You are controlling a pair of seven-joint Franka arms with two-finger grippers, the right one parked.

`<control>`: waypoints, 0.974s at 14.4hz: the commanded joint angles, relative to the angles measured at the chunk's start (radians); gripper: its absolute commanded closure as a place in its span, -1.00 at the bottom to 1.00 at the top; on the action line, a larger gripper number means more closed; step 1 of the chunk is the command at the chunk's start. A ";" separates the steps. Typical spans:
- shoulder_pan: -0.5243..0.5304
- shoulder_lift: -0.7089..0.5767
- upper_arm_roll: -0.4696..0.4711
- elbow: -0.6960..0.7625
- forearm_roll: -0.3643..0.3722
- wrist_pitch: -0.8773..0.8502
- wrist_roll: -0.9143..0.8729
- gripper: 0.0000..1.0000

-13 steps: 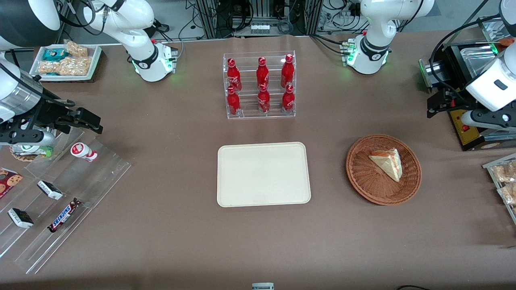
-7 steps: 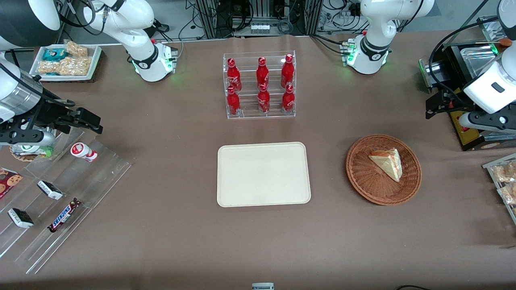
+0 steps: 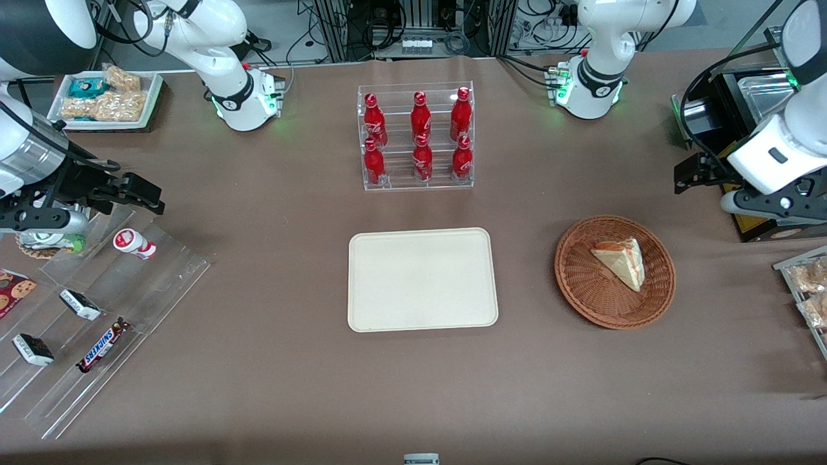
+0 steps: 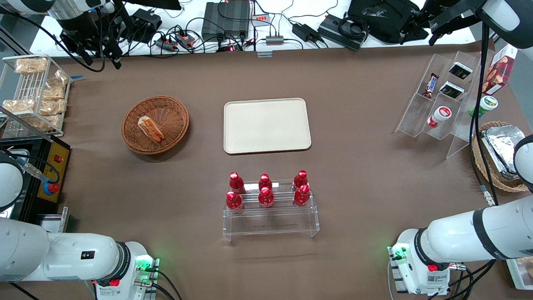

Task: Place sandwich from basket to tray
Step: 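Move the left gripper over the wicker basket toward the sandwich, then lower the left gripper onto the wrapped sandwich and close on it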

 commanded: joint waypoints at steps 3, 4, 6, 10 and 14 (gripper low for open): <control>0.004 -0.008 -0.007 -0.205 0.032 0.194 -0.012 -1.00; 0.006 -0.010 -0.007 -0.265 0.032 0.263 -0.027 -1.00; 0.006 -0.011 -0.005 -0.372 0.032 0.393 -0.094 -1.00; 0.006 -0.008 -0.007 -0.507 0.032 0.573 -0.254 -1.00; 0.012 -0.004 -0.005 -0.603 0.032 0.714 -0.543 -1.00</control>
